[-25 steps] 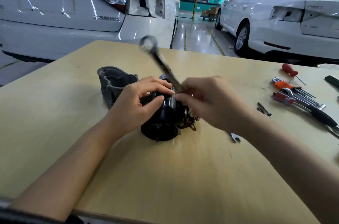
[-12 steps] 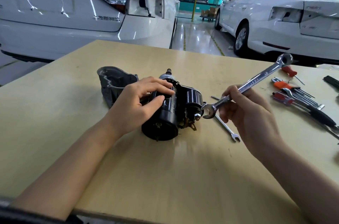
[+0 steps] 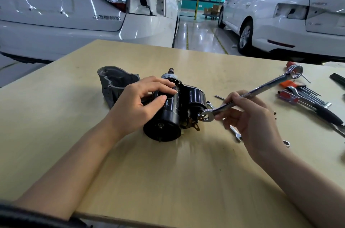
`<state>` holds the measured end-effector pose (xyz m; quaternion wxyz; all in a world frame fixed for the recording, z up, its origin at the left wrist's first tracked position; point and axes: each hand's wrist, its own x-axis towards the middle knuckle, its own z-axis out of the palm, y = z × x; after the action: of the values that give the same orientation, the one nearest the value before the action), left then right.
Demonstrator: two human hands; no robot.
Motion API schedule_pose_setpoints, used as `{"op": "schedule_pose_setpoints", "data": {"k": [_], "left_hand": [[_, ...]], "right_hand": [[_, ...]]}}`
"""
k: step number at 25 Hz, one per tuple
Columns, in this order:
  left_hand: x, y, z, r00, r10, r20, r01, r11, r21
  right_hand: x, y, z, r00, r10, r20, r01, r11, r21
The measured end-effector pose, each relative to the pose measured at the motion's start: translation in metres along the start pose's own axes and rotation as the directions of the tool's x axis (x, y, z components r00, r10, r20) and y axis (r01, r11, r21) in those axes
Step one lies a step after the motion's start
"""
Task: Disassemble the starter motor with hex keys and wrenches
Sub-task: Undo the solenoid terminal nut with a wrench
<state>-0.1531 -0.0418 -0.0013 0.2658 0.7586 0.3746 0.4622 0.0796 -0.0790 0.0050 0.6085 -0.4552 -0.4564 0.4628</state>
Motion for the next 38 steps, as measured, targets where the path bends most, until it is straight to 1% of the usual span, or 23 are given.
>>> {"op": "schedule_pose_setpoints", "data": {"k": [7,9,11,13,15,17,18,19,20,21,22,23,25,26,27,28,29,30,31,32,35,36,38], "left_hand": [[0.000,0.002,0.001,1.000,-0.006,-0.010,0.006,1.000,-0.008],[0.000,0.001,0.001,1.000,-0.006,-0.010,0.006,1.000,-0.005],[0.000,0.001,0.002,1.000,-0.006,-0.011,0.005,1.000,-0.007],[0.000,0.000,0.002,1.000,-0.001,-0.011,0.001,1.000,-0.001],[0.000,0.001,0.001,1.000,0.003,-0.009,-0.003,1.000,0.003],[0.000,0.001,0.000,1.000,0.013,-0.003,-0.013,1.000,-0.014],[0.000,0.000,0.000,1.000,0.014,-0.001,-0.014,1.000,-0.021],[0.000,0.000,-0.001,1.000,0.007,0.005,-0.007,1.000,-0.023],[0.000,-0.001,-0.001,1.000,0.001,0.010,-0.001,1.000,-0.023],[0.000,-0.001,-0.002,1.000,-0.001,0.011,0.002,1.000,-0.024],[0.001,0.000,-0.001,1.000,0.000,0.008,0.000,1.000,-0.021],[0.001,0.001,0.000,1.000,0.002,-0.005,-0.002,1.000,-0.006],[0.003,0.005,0.003,0.998,0.006,-0.062,-0.003,0.999,0.049],[0.007,0.009,0.005,0.996,0.006,-0.092,0.002,0.996,0.084],[0.014,0.013,0.006,0.993,0.011,-0.122,0.005,0.991,0.134],[0.023,0.017,0.007,0.990,0.023,-0.138,0.005,0.979,0.204],[0.034,0.022,0.009,0.991,0.035,-0.131,0.002,0.962,0.272],[0.043,0.025,0.011,0.992,0.043,-0.118,-0.003,0.949,0.314],[0.050,0.028,0.013,0.992,0.047,-0.118,-0.007,0.948,0.319],[0.053,0.028,0.017,0.990,0.051,-0.135,-0.010,0.958,0.288],[0.042,0.021,0.018,0.969,0.026,-0.247,-0.007,0.997,0.078],[0.039,0.017,0.017,0.963,0.036,-0.267,-0.024,0.999,0.049],[0.035,0.012,0.016,0.964,0.079,-0.253,-0.060,0.995,0.081]], "right_hand": [[-0.002,0.004,0.002,1.000,-0.011,0.028,0.011,1.000,0.027],[-0.002,0.003,0.005,0.997,-0.065,0.051,0.068,0.996,-0.053],[0.003,-0.002,0.011,0.981,-0.159,0.115,0.184,0.947,-0.265],[0.009,-0.011,0.023,0.945,-0.227,0.235,0.320,0.791,-0.521],[0.011,-0.016,0.037,0.899,-0.243,0.365,0.436,0.586,-0.683],[0.008,-0.020,0.050,0.839,-0.271,0.472,0.544,0.384,-0.747],[0.006,-0.022,0.055,0.813,-0.277,0.512,0.581,0.318,-0.749],[0.004,-0.022,0.057,0.794,-0.277,0.541,0.606,0.283,-0.744],[0.003,-0.022,0.058,0.781,-0.274,0.561,0.623,0.272,-0.734],[0.003,-0.022,0.055,0.769,-0.276,0.577,0.639,0.280,-0.717],[0.003,-0.021,0.052,0.759,-0.295,0.581,0.651,0.314,-0.691],[0.003,-0.020,0.048,0.755,-0.341,0.560,0.656,0.377,-0.654],[0.000,-0.014,0.038,0.772,-0.460,0.439,0.636,0.566,-0.525],[0.000,-0.012,0.032,0.800,-0.480,0.362,0.599,0.677,-0.427],[0.001,-0.010,0.026,0.837,-0.463,0.291,0.541,0.776,-0.324],[0.002,-0.009,0.021,0.878,-0.421,0.229,0.471,0.846,-0.251],[0.003,-0.008,0.015,0.913,-0.367,0.177,0.399,0.891,-0.217],[0.003,-0.008,0.009,0.941,-0.311,0.134,0.334,0.919,-0.208],[0.002,-0.007,0.003,0.961,-0.261,0.095,0.275,0.941,-0.195],[0.000,-0.006,-0.002,0.974,-0.219,0.055,0.225,0.959,-0.170],[-0.004,-0.001,-0.011,0.993,-0.112,-0.037,0.110,0.992,-0.060],[-0.004,-0.001,-0.011,0.996,-0.064,-0.058,0.063,0.998,-0.011],[-0.005,0.002,-0.009,0.998,0.006,-0.069,-0.001,0.998,0.069]]}}
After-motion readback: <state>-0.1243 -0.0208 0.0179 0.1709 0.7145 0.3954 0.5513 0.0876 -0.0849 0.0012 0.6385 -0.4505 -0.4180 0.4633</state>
